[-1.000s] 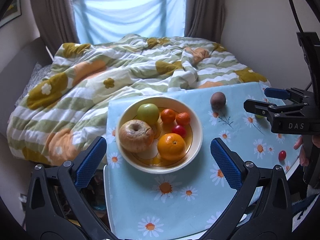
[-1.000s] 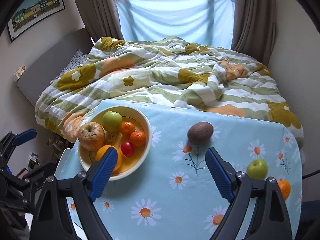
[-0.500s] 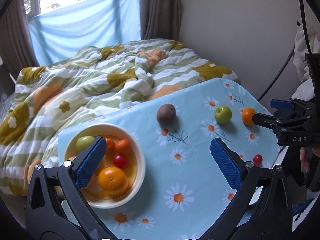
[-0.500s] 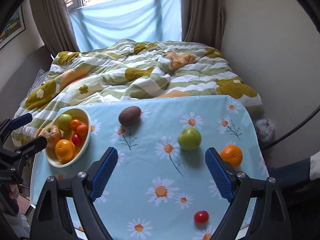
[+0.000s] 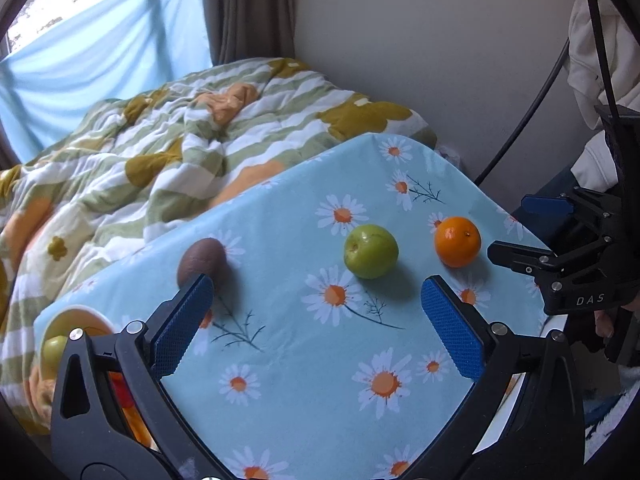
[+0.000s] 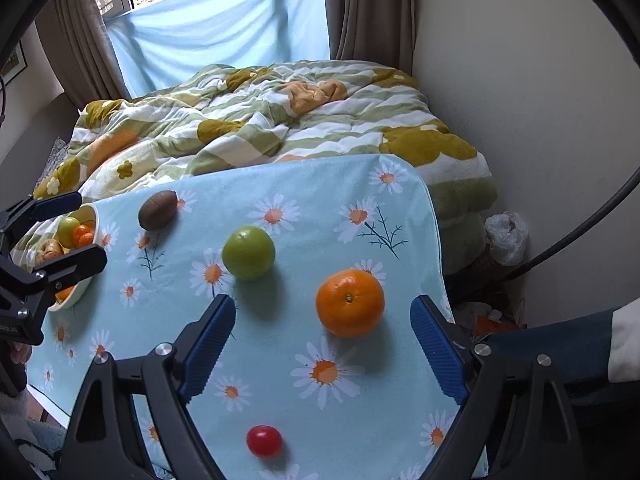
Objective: Organize fruits
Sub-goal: 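Grasp the green apple with the left gripper while the right gripper grasps a large orange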
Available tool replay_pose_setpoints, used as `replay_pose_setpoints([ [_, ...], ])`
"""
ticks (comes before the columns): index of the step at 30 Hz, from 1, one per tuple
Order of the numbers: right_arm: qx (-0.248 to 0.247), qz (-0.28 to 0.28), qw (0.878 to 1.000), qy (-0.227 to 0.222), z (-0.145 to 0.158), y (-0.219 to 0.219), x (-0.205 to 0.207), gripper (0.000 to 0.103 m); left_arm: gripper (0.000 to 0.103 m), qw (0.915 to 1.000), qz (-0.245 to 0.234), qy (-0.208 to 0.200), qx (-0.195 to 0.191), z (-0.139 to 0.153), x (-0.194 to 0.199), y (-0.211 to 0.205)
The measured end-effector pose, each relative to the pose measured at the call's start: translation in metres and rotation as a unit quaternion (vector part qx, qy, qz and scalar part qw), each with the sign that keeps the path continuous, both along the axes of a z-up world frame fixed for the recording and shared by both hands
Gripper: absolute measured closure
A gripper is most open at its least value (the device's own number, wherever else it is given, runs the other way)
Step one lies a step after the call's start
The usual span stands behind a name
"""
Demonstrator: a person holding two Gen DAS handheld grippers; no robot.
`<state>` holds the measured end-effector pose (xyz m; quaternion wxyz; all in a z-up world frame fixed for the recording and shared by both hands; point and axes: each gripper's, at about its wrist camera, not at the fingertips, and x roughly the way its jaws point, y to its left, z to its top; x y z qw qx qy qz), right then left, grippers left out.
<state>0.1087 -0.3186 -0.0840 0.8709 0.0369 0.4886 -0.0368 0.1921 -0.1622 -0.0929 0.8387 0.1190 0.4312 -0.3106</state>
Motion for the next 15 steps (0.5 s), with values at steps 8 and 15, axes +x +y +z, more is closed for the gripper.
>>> replay_pose_setpoints([
  [8, 0.001, 0.029, 1.0, 0.003, -0.032, -0.022, 0.006, 0.016, 0.0, 0.9987, -0.035, 0.026, 0.027, -0.045, 0.017, -0.047],
  [15, -0.012, 0.058, 0.998, -0.002, -0.05, -0.026, 0.006, 0.016, 0.001, 0.9972, -0.051, 0.041, 0.036, -0.071, 0.026, -0.072],
])
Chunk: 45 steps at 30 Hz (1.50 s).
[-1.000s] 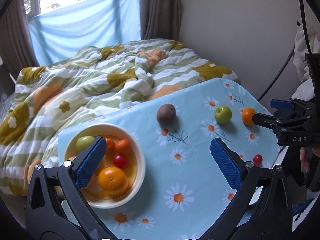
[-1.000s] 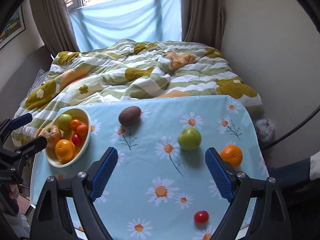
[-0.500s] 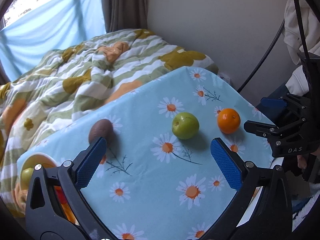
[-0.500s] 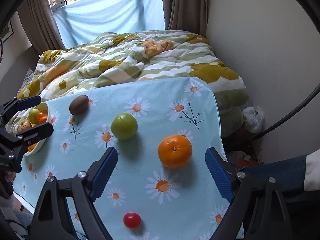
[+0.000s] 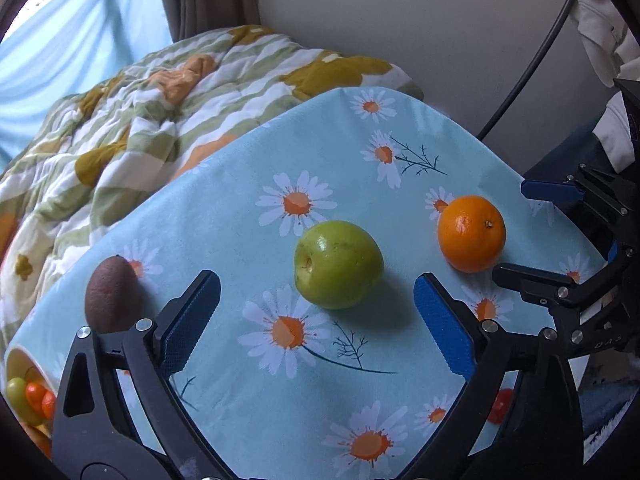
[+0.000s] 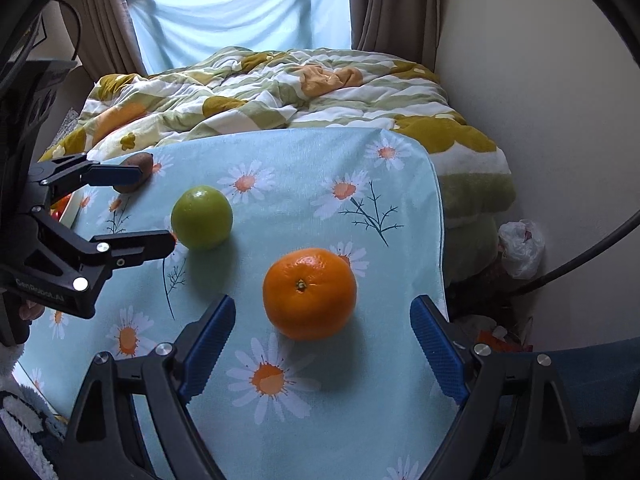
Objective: Organize fruits
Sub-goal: 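Grasp the green apple with the left gripper while the right gripper grasps a large orange, then carry the green apple over the bowl while the right gripper carries the orange there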
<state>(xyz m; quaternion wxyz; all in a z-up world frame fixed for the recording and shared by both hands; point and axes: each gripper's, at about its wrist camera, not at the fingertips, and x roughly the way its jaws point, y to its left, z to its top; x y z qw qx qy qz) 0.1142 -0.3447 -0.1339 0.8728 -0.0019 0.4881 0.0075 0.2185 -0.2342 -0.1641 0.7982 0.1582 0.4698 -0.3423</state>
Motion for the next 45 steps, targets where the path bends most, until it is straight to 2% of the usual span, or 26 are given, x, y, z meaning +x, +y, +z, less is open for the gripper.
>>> replay_pose_setpoints([
  [3, -0.005, 0.013, 1.0, 0.002, -0.006, 0.0, 0.002, 0.017, 0.016, 0.9999, -0.004, 0.009, 0.008, -0.01, 0.006, -0.01],
  [6, 0.001, 0.025, 1.0, 0.008, -0.014, -0.002, 0.006, 0.024, 0.024, 0.9997, -0.008, 0.019, 0.014, -0.021, 0.009, -0.019],
  [7, 0.0, 0.028, 1.0, 0.012, -0.016, -0.002, 0.007, 0.027, 0.035, 0.9996, -0.011, 0.022, 0.015, -0.024, 0.009, -0.021],
  [9, -0.001, 0.032, 0.999, 0.017, -0.02, -0.003, 0.009, 0.03, 0.043, 0.9991, -0.015, 0.028, 0.026, -0.029, 0.009, -0.027],
  [15, 0.012, 0.036, 0.999, 0.017, -0.025, -0.002, 0.012, 0.033, 0.044, 0.9987, -0.019, 0.009, 0.046, -0.028, 0.004, -0.032],
  [28, 0.011, 0.046, 0.999, 0.005, -0.028, 0.004, 0.023, 0.047, 0.044, 0.9986, 0.013, 0.027, 0.043, -0.026, 0.001, -0.017],
  [36, 0.007, 0.049, 0.999, 0.009, -0.025, 0.005, 0.021, 0.048, 0.044, 0.9985, 0.025, 0.023, 0.042, -0.022, -0.006, -0.008],
  [39, 0.02, 0.051, 0.998, 0.007, -0.02, 0.007, 0.02, 0.048, 0.044, 0.9987, 0.031, 0.019, 0.035, -0.014, -0.01, -0.002],
  [45, 0.015, 0.063, 0.998, -0.012, 0.0, 0.02, 0.017, 0.049, 0.044, 0.9986, 0.05, 0.002, 0.016, 0.007, -0.018, 0.014],
])
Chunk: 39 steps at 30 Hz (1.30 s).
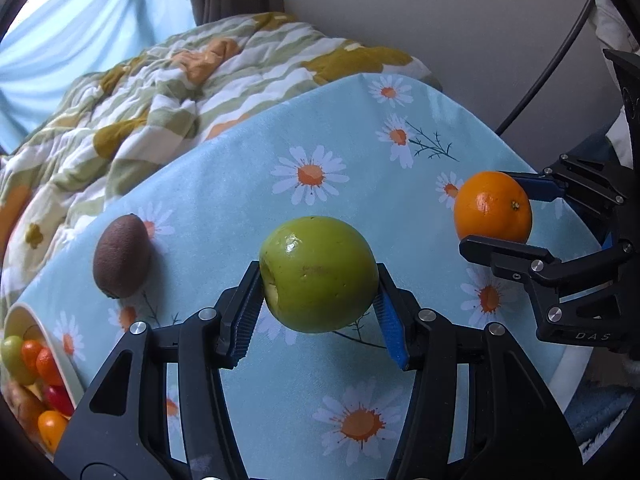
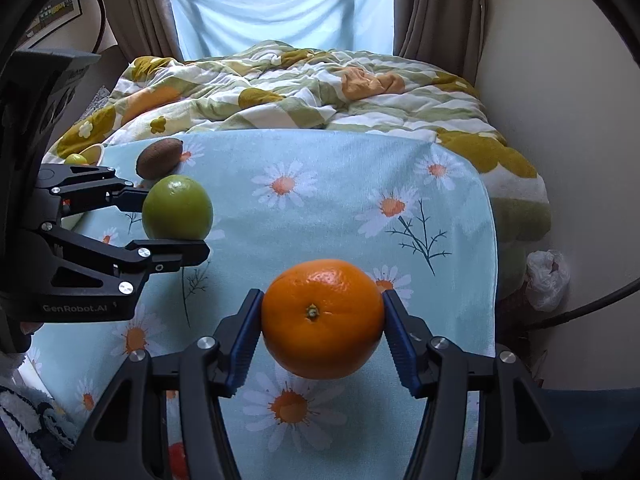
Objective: Organize fruits
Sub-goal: 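Carry the green apple over the bowl while the right gripper carries the orange there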
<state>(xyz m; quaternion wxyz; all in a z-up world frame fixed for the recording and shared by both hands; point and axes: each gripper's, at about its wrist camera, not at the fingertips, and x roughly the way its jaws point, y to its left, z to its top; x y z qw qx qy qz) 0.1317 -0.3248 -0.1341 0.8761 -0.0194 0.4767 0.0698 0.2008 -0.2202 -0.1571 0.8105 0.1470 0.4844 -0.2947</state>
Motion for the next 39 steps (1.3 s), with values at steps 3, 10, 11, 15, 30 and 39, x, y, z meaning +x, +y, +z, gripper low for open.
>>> replay_pose_setpoints([
  [3, 0.005, 0.004, 1.0, -0.009, 0.01, 0.007, -0.001, 0.049, 0.044, 0.9999, 0.01, -0.01, -0.008, 0.012, -0.004, 0.009],
  [10, 0.011, 0.02, 0.999, -0.029, 0.041, 0.033, -0.004, 0.049, 0.044, 0.9986, 0.036, -0.03, -0.024, 0.044, -0.014, 0.042],
  [11, 0.009, 0.023, 0.999, -0.033, 0.046, 0.038, -0.004, 0.049, 0.044, 0.9983, 0.041, -0.033, -0.026, 0.048, -0.015, 0.048],
  [15, 0.016, 0.039, 0.998, -0.041, 0.063, 0.062, -0.003, 0.049, 0.044, 0.9964, 0.063, -0.045, -0.034, 0.064, -0.021, 0.077],
  [30, 0.059, 0.077, 0.994, -0.05, 0.084, 0.162, 0.018, 0.049, 0.044, 0.985, 0.16, -0.059, -0.026, 0.075, -0.023, 0.218],
  [39, 0.067, 0.087, 0.993, -0.047, 0.076, 0.218, 0.034, 0.049, 0.044, 0.9826, 0.174, -0.061, -0.019, 0.058, 0.0, 0.278],
])
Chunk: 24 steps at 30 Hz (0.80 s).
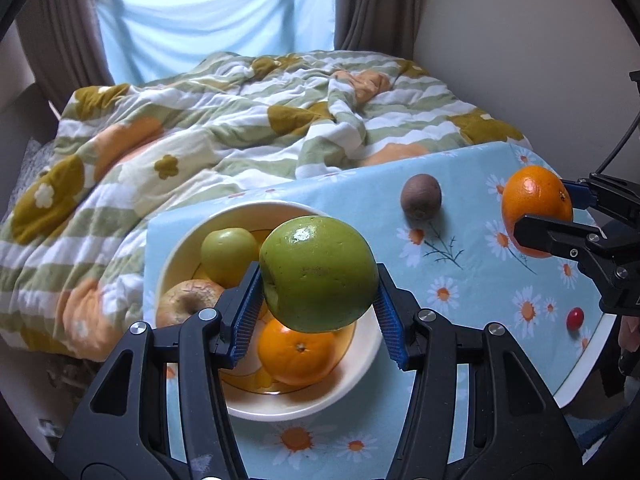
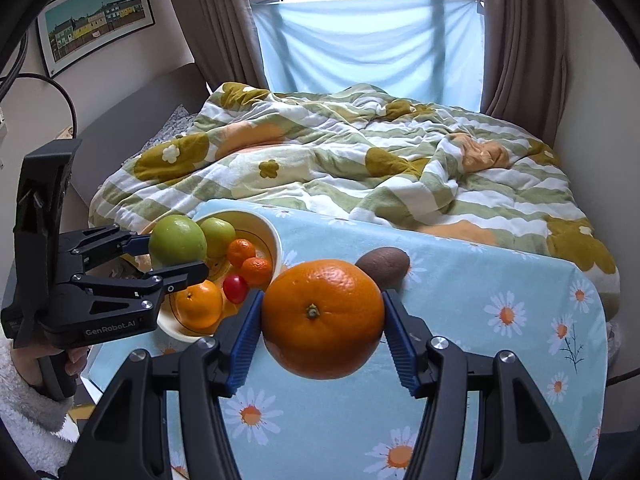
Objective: Organize fruits
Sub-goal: 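Carry the green apple over the bowl while the right gripper carries the orange there, then open the left gripper to drop the apple while the right gripper releases the orange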
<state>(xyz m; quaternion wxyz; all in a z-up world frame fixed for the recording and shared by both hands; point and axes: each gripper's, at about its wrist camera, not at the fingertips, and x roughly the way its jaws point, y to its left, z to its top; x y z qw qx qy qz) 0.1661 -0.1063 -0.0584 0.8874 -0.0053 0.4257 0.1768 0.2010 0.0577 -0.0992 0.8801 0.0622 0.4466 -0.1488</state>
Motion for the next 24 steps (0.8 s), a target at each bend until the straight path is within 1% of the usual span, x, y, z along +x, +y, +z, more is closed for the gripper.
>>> replay_pose_setpoints([
  [4, -0.002, -0.004, 1.0, 0.005, -0.007, 0.016, 0.008, 0.049, 0.044, 1.0, -0.007, 0.005, 0.001, -0.012, 0.012, 0.015],
  [12, 0.001, -0.028, 0.999, 0.02, -0.022, 0.031, 0.018, 0.049, 0.044, 0.9992, -0.034, 0.021, 0.007, -0.041, 0.03, 0.022],
  [17, 0.002, -0.04, 0.999, 0.025, -0.026, 0.032, 0.018, 0.049, 0.044, 0.9988, -0.043, 0.021, 0.013, -0.045, 0.032, 0.023],
  [21, 0.006, -0.052, 0.998, 0.026, -0.027, 0.031, 0.018, 0.049, 0.043, 0.9981, -0.051, 0.034, 0.007, -0.049, 0.033, 0.023],
  [22, 0.009, -0.055, 0.998, 0.027, -0.027, 0.03, 0.017, 0.049, 0.037, 0.9982, -0.05, 0.034, 0.005, -0.049, 0.033, 0.024],
  [23, 0.011, -0.057, 0.998, 0.027, -0.027, 0.03, 0.017, 0.049, 0.03, 0.9983, -0.051, 0.028, 0.004, -0.047, 0.031, 0.024],
  [24, 0.011, -0.057, 0.998, 0.028, -0.026, 0.03, 0.016, 0.049, 0.006, 0.9984, -0.052, 0.021, 0.004, -0.047, 0.032, 0.024],
])
